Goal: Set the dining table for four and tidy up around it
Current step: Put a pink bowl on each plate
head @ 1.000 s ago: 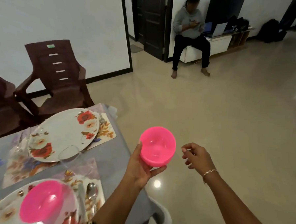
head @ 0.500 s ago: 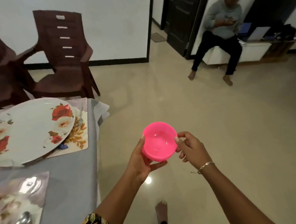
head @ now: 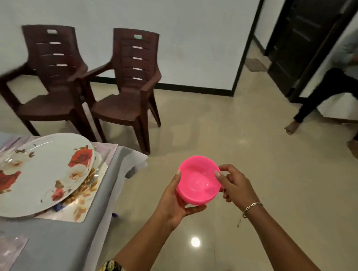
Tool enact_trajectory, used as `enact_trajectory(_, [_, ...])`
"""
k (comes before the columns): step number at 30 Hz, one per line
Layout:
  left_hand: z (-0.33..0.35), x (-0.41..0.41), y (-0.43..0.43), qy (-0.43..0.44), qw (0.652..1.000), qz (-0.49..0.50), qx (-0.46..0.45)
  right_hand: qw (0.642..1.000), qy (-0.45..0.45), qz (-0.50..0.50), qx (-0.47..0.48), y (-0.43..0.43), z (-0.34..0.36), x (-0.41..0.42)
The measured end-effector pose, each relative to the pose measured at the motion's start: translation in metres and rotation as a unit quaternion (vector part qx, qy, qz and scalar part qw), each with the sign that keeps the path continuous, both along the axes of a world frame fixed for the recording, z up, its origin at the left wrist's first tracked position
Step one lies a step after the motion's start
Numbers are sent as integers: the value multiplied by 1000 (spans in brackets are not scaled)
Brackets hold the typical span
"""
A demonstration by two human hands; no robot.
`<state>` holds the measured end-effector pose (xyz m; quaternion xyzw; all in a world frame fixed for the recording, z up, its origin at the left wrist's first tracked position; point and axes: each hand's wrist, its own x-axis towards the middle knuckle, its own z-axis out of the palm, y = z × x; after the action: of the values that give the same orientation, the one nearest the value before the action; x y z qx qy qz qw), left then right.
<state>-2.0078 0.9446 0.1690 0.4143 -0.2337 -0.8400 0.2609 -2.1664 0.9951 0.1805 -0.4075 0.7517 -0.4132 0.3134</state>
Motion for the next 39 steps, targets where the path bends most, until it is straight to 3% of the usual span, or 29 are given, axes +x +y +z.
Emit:
enact_trajectory(12, [15,-129,-113,-10,981,192,-16,970,67,233,-18,-179,7,-137])
enact_trajectory(17, [20,-146,-158,-12,963,270,-22,951,65,302,-22,-252,9,-150])
enact_trajectory(24, [-7,-115,-232,-2,921,390,-5,902,72,425,-26,-361,-5,-106])
enact_trajectory(35, [1,0,-366,7,838,544,-45,789,33,611,-53,-540,21,41])
enact_trajectory(39, [3,30,-383,-16,792,610,-17,755,5,655,-29,-571,15,91])
